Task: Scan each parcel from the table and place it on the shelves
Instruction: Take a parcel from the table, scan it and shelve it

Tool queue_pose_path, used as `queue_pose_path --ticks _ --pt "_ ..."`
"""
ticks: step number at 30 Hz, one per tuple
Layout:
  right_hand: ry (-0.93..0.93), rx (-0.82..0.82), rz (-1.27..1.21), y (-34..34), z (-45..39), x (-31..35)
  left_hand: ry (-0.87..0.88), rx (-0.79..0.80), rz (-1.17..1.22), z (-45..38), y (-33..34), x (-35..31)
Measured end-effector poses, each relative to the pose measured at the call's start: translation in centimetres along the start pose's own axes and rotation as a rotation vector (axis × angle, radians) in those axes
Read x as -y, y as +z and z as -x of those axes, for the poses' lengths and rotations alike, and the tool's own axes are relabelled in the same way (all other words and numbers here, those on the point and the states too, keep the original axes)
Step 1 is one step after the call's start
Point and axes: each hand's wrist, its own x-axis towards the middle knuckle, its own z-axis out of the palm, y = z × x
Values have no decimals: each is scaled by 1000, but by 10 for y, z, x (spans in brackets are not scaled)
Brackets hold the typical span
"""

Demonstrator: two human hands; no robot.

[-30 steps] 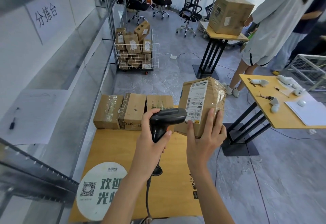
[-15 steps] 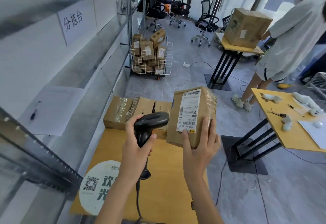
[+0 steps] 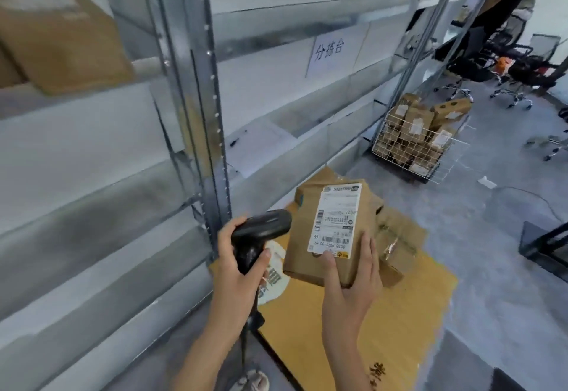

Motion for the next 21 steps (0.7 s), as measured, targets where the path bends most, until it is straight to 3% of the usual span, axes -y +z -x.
queue_pose_path --ticks 8,21 --pt "111 440 -256 20 81 23 -72 -466 44 82 -94 -10" --pt "332 1003 -518 77 198 82 -26 -865 82 162 -206 -32"
